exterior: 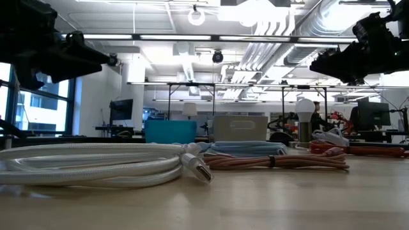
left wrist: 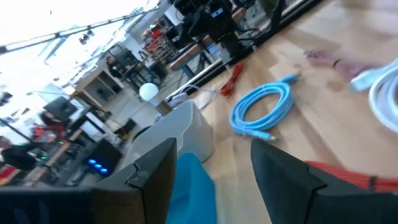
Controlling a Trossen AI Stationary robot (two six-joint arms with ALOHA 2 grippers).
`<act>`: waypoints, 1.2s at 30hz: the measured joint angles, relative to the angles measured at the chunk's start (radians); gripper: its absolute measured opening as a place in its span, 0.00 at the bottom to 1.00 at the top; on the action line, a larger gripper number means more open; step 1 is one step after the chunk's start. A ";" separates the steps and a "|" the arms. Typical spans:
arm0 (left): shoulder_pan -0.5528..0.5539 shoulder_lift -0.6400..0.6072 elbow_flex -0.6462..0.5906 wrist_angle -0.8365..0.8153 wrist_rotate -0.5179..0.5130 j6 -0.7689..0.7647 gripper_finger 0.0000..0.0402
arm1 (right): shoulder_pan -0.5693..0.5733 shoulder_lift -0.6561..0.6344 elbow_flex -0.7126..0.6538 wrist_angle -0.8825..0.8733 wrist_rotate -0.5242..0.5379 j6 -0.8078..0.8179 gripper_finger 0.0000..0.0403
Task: Pick & Place USB Port
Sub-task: Put the blue HDMI cable into the blue bin
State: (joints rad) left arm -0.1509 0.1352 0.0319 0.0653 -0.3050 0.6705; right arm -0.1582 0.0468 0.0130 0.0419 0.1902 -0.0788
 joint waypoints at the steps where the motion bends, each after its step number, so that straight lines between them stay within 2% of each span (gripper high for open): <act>1: 0.000 0.000 0.001 0.002 -0.012 0.005 0.50 | 0.000 0.002 0.003 -0.003 0.001 0.000 0.35; 8: 0.000 0.000 0.079 -0.078 -0.029 0.005 0.50 | 0.000 0.085 0.084 -0.045 0.025 -0.055 0.35; 12: 0.000 0.002 0.114 -0.131 -0.040 0.007 0.50 | 0.000 0.174 0.143 -0.058 0.046 -0.055 0.35; 16: 0.000 0.022 0.127 -0.206 -0.099 0.006 0.50 | 0.000 0.280 0.199 -0.056 0.047 -0.053 0.35; 22: 0.000 0.049 0.129 -0.196 -0.084 0.006 0.50 | 0.000 0.434 0.318 -0.062 0.046 -0.088 0.35; 30: 0.000 0.052 0.129 -0.198 -0.083 0.006 0.50 | 0.000 0.609 0.520 -0.242 0.046 -0.106 0.35; 36: 0.000 0.052 0.129 -0.204 -0.082 0.003 0.50 | 0.006 0.704 0.615 -0.346 0.046 -0.164 0.35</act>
State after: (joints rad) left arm -0.1509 0.1871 0.1608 -0.1390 -0.3871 0.6736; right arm -0.1520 0.7510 0.6284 -0.3037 0.2367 -0.2425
